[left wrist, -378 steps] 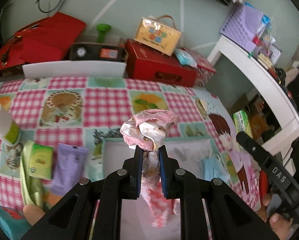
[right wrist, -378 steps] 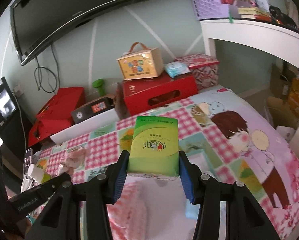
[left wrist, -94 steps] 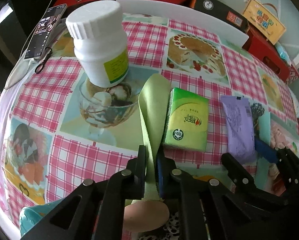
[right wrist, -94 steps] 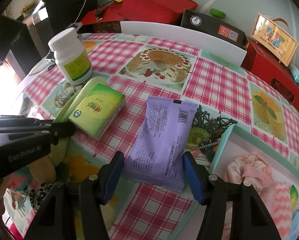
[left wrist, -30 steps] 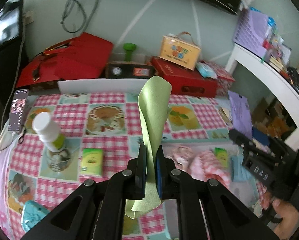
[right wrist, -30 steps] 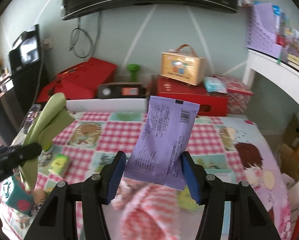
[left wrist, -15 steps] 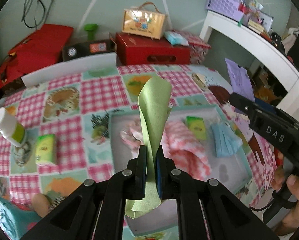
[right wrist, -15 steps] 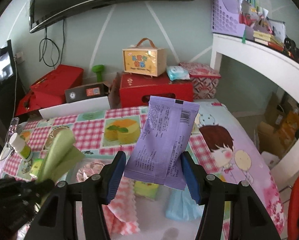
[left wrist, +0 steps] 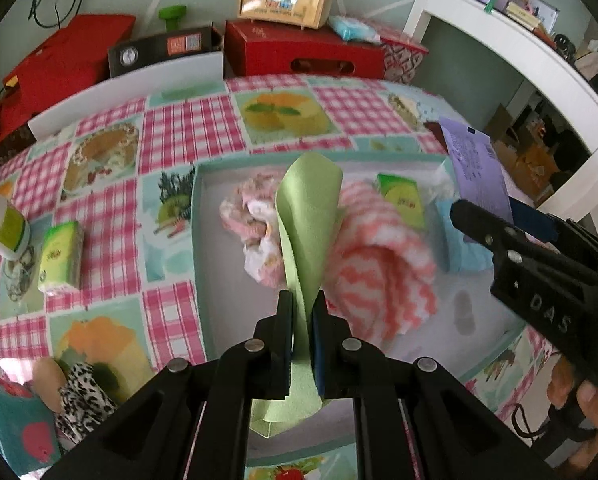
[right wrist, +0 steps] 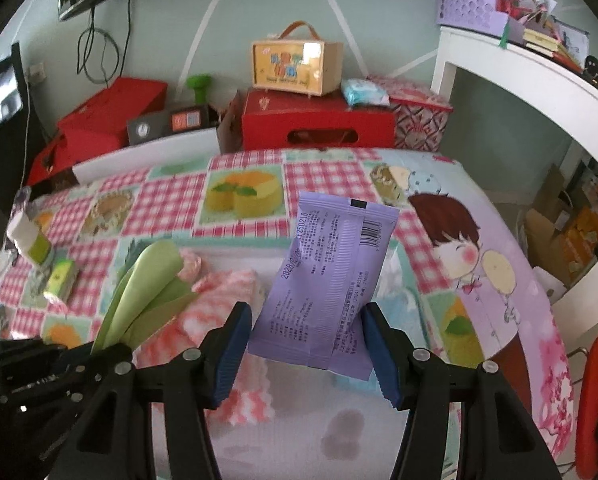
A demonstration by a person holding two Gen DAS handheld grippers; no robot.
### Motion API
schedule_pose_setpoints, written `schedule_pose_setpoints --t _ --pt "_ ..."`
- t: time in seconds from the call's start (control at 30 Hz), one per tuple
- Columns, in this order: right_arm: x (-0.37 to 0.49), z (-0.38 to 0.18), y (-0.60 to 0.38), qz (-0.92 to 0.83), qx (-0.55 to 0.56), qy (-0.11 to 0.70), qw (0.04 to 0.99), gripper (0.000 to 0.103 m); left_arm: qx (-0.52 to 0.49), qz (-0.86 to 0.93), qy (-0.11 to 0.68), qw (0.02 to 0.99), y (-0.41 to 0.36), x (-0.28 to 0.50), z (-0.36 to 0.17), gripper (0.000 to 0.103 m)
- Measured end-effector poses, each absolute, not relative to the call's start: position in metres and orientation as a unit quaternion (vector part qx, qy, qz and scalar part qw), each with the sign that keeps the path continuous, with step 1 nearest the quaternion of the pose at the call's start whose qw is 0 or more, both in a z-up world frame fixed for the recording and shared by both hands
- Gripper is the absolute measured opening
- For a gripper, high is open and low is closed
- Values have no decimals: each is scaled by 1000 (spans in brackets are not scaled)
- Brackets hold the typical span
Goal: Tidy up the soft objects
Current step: 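Lower the green cloth and purple packet into the tray and open both tools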
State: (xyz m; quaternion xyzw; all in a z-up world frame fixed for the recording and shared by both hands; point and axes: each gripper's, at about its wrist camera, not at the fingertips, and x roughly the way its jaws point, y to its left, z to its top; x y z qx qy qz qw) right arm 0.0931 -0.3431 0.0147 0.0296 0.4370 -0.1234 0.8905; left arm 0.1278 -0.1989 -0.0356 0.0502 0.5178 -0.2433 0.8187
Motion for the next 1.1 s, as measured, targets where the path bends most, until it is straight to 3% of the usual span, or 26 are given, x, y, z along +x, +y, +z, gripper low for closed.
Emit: schedule_pose_setpoints --t 0.53,0.63,0.7,1.1 --pt "77 -27 -340 -120 28 506 854 60 59 -233 552 799 -202 122 -57 10" --pt "77 -37 -342 -121 34 523 843 61 62 -231 556 796 -202 121 -60 17" --pt "76 -41 -344 -122 39 529 839 61 65 -228 558 795 -203 121 -60 31" --pt "76 -42 -344 -119 38 533 837 64 64 -221 557 798 -198 118 -58 58"
